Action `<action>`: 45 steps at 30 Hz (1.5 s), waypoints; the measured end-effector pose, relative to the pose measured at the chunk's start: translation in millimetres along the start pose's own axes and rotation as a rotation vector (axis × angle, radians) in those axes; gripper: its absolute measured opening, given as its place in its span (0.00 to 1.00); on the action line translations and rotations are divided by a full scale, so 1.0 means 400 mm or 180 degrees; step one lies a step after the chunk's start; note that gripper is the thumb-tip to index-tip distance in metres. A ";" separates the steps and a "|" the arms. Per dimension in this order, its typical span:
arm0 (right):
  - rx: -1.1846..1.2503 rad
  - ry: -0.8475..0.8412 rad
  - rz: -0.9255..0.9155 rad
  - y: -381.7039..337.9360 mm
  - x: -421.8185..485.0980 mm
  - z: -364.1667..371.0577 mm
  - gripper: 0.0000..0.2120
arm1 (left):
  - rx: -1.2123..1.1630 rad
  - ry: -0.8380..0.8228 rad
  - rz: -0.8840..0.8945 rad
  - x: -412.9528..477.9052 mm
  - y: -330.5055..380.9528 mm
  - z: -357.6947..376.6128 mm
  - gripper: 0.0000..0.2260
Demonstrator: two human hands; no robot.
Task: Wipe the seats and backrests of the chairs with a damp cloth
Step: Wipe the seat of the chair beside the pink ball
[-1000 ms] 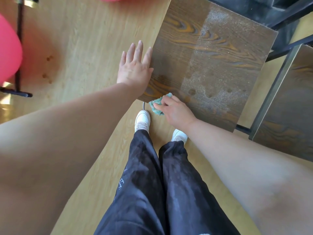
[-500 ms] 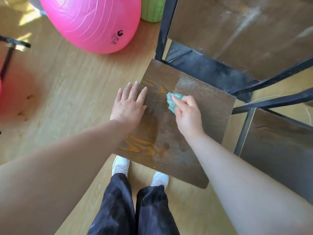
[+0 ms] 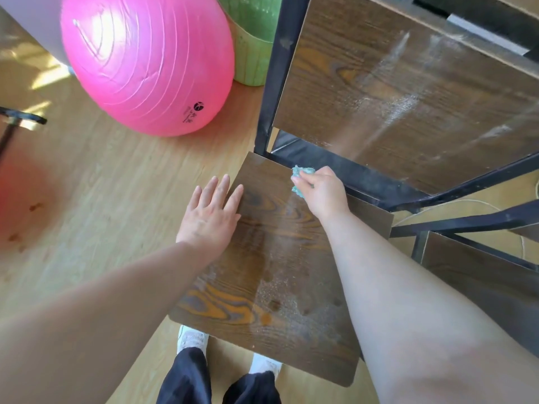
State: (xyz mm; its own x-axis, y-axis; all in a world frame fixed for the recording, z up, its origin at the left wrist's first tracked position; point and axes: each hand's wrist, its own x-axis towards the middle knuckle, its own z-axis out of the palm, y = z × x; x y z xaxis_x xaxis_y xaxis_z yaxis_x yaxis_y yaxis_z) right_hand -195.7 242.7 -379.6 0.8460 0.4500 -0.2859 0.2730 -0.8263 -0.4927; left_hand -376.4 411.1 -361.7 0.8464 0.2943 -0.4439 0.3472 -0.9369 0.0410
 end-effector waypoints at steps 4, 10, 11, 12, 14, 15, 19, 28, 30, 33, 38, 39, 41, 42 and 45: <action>-0.0154 0.0038 0.0160 -0.001 0.002 0.012 0.17 | -0.0064 -0.0056 -0.0047 -0.018 -0.008 0.007 0.25; -0.0125 -0.0024 0.0145 -0.022 -0.083 0.046 0.15 | -0.0071 -0.0030 -0.0067 -0.044 -0.014 -0.005 0.25; -0.0038 -0.0035 0.0167 -0.025 -0.101 0.053 0.15 | -0.0074 -0.0026 -0.0070 -0.048 -0.015 -0.008 0.25; 0.0013 -0.0049 0.0157 -0.028 -0.120 0.060 0.15 | -0.0074 -0.0018 -0.0072 -0.052 -0.015 -0.010 0.25; 0.0102 -0.0095 0.0158 -0.031 -0.156 0.074 0.14 | -0.0083 0.0004 -0.0069 -0.060 -0.016 -0.014 0.25; 0.0205 -0.0112 0.0213 -0.033 -0.175 0.081 0.14 | -0.0089 0.0004 -0.0066 -0.066 -0.016 -0.013 0.25; 0.0270 -0.0239 0.0038 -0.038 -0.253 0.113 0.13 | -0.0125 -0.0010 -0.0099 -0.095 -0.022 -0.001 0.25; 0.0302 -0.0483 -0.0543 -0.037 -0.496 0.206 0.13 | -0.0173 0.0001 -0.0068 -0.196 -0.016 0.058 0.26; 0.0372 -0.0564 -0.0582 -0.037 -0.551 0.224 0.12 | -0.0172 0.0025 -0.0053 -0.218 -0.016 0.073 0.26; 0.0448 -0.0660 -0.0599 -0.031 -0.632 0.252 0.09 | -0.0151 0.0031 -0.0049 -0.246 -0.015 0.091 0.26; 0.0436 -0.0820 -0.0550 -0.028 -0.730 0.292 0.08 | -0.0118 0.0068 -0.0014 -0.279 -0.010 0.098 0.26; 0.0400 -0.0860 -0.0576 -0.029 -0.743 0.295 0.08 | -0.0130 0.0085 -0.0006 -0.286 -0.007 0.097 0.26; 0.0336 -0.0900 -0.0720 -0.030 -0.764 0.294 0.09 | -0.0135 0.0110 0.0011 -0.295 -0.001 0.091 0.26; 0.0350 -0.0910 -0.0756 -0.031 -0.770 0.289 0.10 | -0.0135 0.0117 0.0023 -0.299 0.002 0.089 0.26; 0.0663 -0.0812 -0.0557 -0.032 -0.768 0.256 0.11 | -0.0098 0.0124 0.0078 -0.304 0.011 0.087 0.26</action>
State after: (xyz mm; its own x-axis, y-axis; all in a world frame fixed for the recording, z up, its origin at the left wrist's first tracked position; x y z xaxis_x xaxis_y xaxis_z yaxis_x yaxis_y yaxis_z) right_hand -506.0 149.7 -369.5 0.6462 0.6701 -0.3653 0.2820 -0.6545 -0.7015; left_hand -491.9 364.8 -338.6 0.8696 0.2791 -0.4072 0.3380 -0.9378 0.0791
